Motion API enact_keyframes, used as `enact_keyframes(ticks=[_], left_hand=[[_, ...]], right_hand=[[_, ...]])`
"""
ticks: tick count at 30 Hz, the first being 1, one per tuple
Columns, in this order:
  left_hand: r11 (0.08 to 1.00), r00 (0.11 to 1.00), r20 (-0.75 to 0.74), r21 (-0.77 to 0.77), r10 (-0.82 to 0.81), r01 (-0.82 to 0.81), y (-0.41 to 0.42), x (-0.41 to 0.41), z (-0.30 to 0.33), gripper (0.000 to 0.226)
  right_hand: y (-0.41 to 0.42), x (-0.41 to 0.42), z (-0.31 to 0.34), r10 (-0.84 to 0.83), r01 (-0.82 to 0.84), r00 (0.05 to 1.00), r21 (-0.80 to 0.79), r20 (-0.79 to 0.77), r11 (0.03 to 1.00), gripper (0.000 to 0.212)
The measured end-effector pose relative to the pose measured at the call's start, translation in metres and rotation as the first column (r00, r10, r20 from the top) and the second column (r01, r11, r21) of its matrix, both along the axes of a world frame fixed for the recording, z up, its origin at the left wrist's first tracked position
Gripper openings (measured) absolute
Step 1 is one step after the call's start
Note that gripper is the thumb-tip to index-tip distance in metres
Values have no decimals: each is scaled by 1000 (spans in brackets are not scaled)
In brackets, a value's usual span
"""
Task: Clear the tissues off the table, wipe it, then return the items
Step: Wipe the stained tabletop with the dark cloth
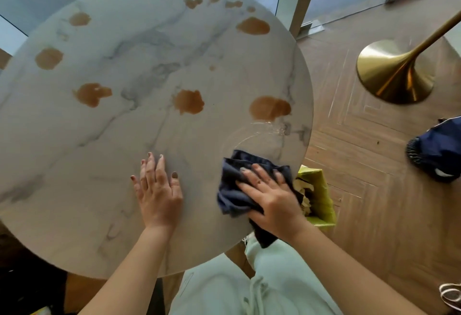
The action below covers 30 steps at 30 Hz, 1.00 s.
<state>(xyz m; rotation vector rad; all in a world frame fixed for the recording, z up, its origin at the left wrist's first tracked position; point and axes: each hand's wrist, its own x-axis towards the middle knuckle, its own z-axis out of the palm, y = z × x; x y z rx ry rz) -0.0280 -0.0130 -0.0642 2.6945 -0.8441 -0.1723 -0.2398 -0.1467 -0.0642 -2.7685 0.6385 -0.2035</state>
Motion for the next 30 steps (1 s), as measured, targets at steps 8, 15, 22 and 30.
enact_keyframes(ticks=[8,15,22,30], left_hand=[[1000,1000,3,25,16,-16,-1,1,0,58],[999,1000,16,43,20,-21,-1,2,0,62],[998,1000,10,54,13,-14,-1,3,0,63],[997,1000,7,72,9,-10,-1,5,0,64]], right_hand=[[-29,57,5,-227,230,971,40,-82,972,57],[-46,0,2,-163,164,984,3,-68,986,56],[-24,72,7,-219,222,970,16,-106,975,59],[-83,18,4,-349,347,918,-40,-189,937,62]])
